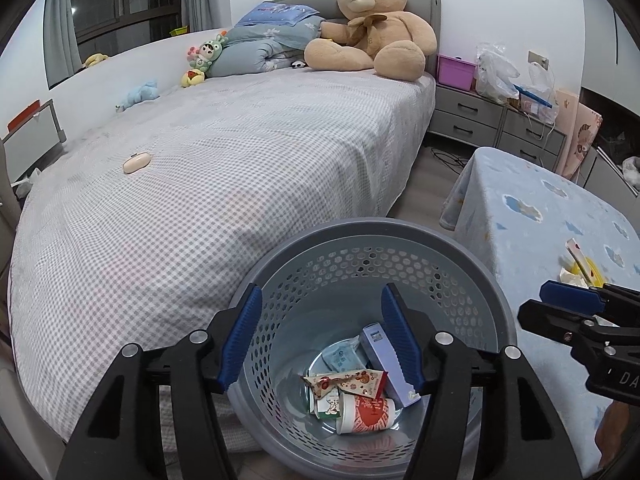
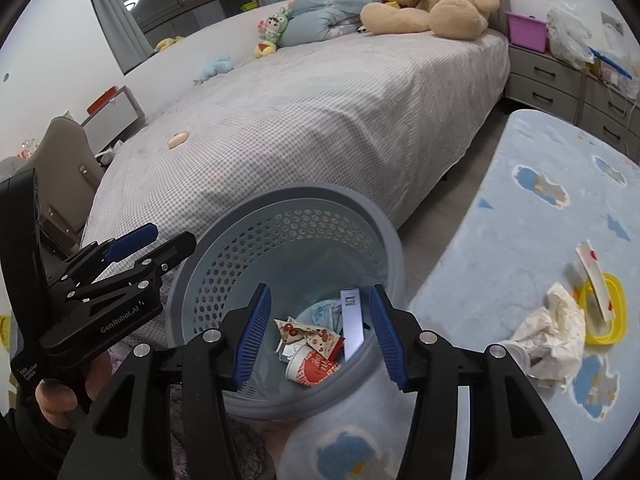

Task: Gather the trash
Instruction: 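Move both tools back over the table toward the yellow lid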

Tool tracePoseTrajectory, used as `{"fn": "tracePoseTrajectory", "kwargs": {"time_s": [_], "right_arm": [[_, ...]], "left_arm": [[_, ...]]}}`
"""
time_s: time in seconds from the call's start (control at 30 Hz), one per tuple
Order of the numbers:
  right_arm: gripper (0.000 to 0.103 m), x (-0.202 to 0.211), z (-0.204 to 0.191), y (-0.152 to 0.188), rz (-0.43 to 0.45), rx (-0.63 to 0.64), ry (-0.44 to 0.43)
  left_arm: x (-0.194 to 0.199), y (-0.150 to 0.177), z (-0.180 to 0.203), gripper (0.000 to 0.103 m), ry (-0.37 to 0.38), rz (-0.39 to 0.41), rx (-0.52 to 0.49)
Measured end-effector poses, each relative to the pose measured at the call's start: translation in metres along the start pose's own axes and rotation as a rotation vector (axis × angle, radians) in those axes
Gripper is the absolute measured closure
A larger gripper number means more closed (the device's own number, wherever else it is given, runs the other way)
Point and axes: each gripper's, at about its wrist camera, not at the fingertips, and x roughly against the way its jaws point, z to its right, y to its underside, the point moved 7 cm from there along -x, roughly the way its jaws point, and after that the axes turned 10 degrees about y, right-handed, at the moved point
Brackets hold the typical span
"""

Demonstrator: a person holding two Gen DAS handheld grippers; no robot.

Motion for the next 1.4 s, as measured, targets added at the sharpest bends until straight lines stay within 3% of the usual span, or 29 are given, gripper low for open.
{"fn": "tracePoseTrajectory", "kwargs": {"time_s": [0.2,0.43,0.5,0.73,0.9,1.1,1.23,1.4], "right_arm": [[0.051,0.028,0.028,0.011,0.048,-0.141,0.048],[0.051,0.079,0.073,0.041,0.074,-0.262,0.218],[0.046,0.095,0.086,0.05,0.089,-0.283,0.265],[0.044,0.12,0.142,0.076,0.106,-0.325,0.398],[0.044,0.107,0.179,0.065,0.112,-0.345,0.356],[0.044,0.075,0.22,0.035,0.097,-0.275,0.341],[0.044,0.05,0.246,0.036,0.011,-0.312,0.328],[0.044,0.042,0.26,0.035,-0.086,-0.338,0.34]], "left_arm": [[0.007,0.001,0.009,0.041,0.057,0.021,-0.01],[0.022,0.002,0.034,0.041,0.169,0.059,-0.06],[0.024,0.005,0.044,0.041,0.194,0.065,-0.076],[0.016,0.014,0.089,0.041,0.276,0.026,-0.111],[0.004,0.002,0.124,0.041,0.298,0.029,-0.158],[-0.032,-0.029,0.169,0.041,0.318,0.023,-0.18],[-0.065,-0.036,0.189,0.041,0.326,-0.062,-0.158],[-0.085,-0.036,0.2,0.041,0.274,-0.209,-0.165]]}}
